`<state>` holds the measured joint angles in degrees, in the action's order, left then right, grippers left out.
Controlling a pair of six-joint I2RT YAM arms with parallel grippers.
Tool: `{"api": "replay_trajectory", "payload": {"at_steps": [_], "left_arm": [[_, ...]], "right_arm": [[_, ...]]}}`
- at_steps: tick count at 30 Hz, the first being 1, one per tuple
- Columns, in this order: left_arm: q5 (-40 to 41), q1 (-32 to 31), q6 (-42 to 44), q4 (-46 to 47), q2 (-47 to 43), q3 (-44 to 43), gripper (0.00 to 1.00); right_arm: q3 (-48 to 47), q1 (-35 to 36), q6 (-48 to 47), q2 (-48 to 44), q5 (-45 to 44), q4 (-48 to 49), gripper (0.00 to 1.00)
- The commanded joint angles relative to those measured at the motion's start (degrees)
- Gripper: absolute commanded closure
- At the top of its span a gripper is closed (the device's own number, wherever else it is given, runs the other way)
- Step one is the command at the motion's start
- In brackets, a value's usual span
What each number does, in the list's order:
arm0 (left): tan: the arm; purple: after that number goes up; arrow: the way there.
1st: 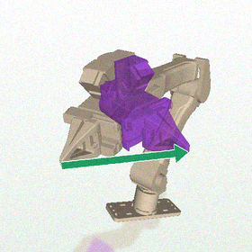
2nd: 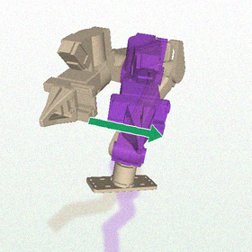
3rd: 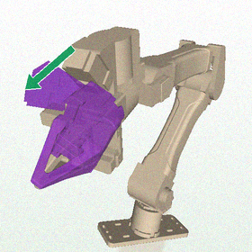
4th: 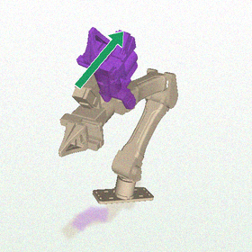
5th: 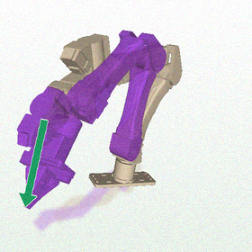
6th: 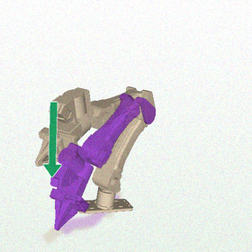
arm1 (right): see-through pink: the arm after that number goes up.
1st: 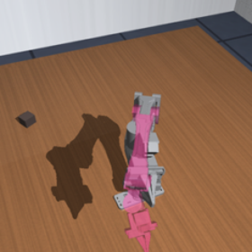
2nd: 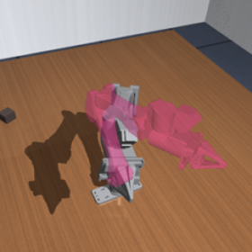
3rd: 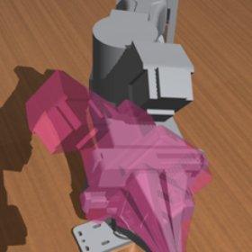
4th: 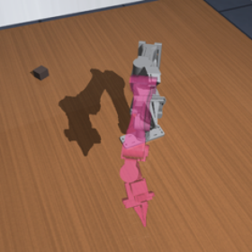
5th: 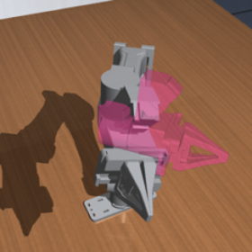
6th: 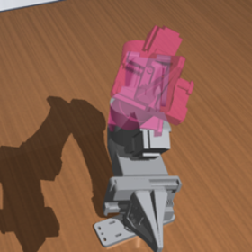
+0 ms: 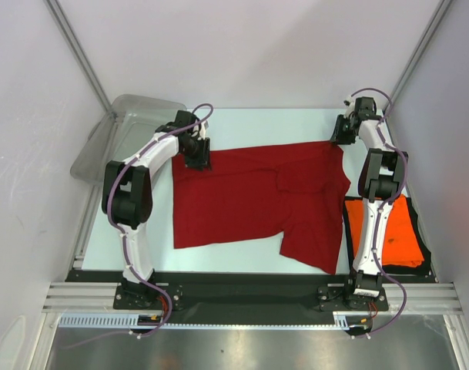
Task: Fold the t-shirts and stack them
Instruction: Fold the tshirt
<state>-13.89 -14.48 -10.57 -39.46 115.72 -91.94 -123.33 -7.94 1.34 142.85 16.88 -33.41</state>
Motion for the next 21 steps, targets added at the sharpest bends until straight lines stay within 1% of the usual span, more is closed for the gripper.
{"api": "replay_trajectory", "payload": {"at_steps": [1,2,3,5,7,11,14,16,18,19,21], "left_arm": [[-0.08,0.15,-0.51,1.41,-1.73,-2.36,0.58],[-0.08,0.24,-0.51,1.41,-1.47,-2.8,0.59],[0.0,0.15,-0.59,1.23,-0.59,-3.85,0.59],[0.35,0.24,-0.77,1.23,0.46,-5.17,0.59],[1.05,0.24,-0.77,1.23,1.17,-6.32,0.59],[3.16,0.5,0.46,1.06,4.77,-10.44,0.57],[4.31,0.59,1.42,0.35,8.72,-15.97,0.54],[5.88,0.59,1.95,0.7,10.48,-19.41,0.53],[7.29,0.51,3.09,1.75,12.42,-21.95,0.56],[9.21,0.42,3.53,2.37,12.94,-22.49,0.56],[11.24,0.33,4.32,3.43,15.05,-25.37,0.51]], "right_arm": [[0.02,-0.4,-0.64,-0.47,-1.24,-0.96,0.76],[-0.42,-0.49,-0.38,-0.2,-1.41,-0.96,0.8],[-1.12,-0.58,-0.2,-0.11,-1.68,-0.78,0.88],[-2.43,-1.02,1.11,0.59,-1.42,-0.08,1.0],[-3.23,-1.28,2.43,0.85,-1.41,0.71,1.0],[-3.41,-1.37,4.45,0.86,-4.66,3.87,1.0],[-3.67,-1.55,5.07,0.94,-8.61,5.63,1.0],[-4.29,-1.81,5.34,1.38,-9.15,5.99,1.0],[-4.9,-1.9,5.16,1.73,-9.93,5.9,1.0],[-4.9,-1.99,4.81,1.65,-10.29,5.81,1.0],[-4.64,-2.07,4.55,1.47,-11.17,5.64,1.0]]}}
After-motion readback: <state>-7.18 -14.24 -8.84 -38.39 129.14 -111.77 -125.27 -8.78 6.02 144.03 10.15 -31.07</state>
